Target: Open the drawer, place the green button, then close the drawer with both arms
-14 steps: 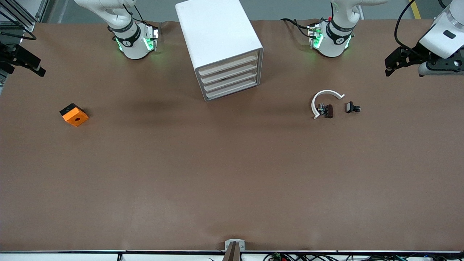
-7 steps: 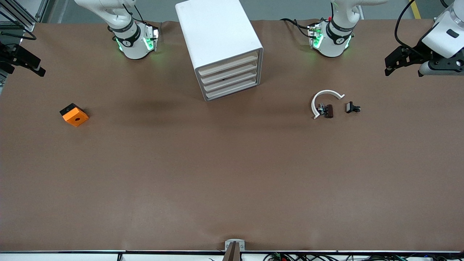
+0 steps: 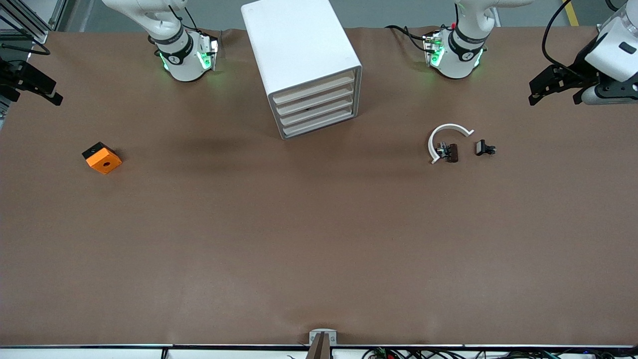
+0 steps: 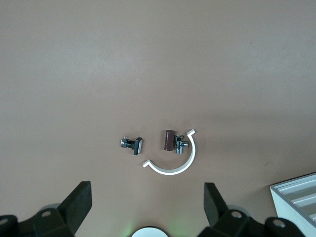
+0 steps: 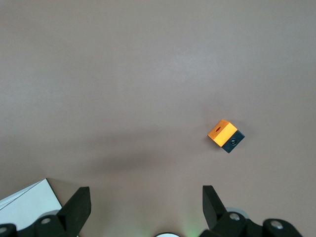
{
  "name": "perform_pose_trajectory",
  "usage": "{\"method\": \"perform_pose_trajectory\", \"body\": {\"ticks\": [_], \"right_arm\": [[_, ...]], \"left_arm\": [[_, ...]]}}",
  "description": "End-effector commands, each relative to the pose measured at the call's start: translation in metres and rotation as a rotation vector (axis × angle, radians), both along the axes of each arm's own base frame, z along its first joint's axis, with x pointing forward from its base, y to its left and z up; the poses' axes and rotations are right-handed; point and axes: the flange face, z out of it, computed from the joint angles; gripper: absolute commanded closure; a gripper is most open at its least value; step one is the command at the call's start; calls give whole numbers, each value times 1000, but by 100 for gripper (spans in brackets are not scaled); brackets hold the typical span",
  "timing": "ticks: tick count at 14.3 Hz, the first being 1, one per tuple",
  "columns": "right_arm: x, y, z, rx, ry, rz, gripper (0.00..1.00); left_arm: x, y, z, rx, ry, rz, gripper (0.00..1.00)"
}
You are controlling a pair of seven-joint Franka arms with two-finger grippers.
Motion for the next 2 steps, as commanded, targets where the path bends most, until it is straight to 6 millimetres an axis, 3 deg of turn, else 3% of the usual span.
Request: {"method": "perform_pose_trajectory", "body": {"ticks": [1,2], "right_arm": [[-6,2,3,-7,-14,-7,0],[-6,2,3,-7,-13,-7,0]], "left_arm": [[3,-1,4,-17,9,13,0],[3,-1,3,-17,11,16,0]]}}
